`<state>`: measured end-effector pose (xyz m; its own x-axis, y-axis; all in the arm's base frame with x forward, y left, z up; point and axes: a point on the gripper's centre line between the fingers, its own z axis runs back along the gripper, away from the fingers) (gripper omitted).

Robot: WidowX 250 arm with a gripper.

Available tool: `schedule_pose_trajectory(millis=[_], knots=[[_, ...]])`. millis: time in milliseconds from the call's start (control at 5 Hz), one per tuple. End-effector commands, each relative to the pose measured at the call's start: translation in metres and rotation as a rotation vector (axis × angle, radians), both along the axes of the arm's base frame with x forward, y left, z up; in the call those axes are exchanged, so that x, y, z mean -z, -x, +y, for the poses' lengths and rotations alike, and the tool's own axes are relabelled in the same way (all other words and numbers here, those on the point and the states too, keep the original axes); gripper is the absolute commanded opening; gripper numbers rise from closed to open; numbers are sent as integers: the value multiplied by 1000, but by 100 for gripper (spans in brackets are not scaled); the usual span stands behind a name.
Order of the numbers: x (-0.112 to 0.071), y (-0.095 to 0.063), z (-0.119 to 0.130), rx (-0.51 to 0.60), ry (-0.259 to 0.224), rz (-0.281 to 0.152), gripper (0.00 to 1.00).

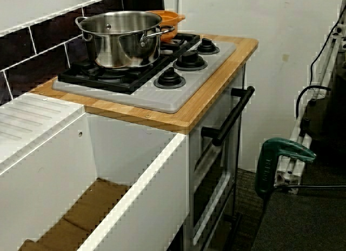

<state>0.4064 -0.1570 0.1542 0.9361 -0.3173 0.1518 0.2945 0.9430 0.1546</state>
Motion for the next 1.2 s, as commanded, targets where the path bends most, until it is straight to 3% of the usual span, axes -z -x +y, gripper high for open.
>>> schedule_pose_trajectory(millis=[0, 400, 1000], knots=[[-11, 2, -18, 24, 72, -13, 100], [-6, 20, -27, 29, 76, -21, 100], [-6, 20, -27, 29, 76, -21, 100]])
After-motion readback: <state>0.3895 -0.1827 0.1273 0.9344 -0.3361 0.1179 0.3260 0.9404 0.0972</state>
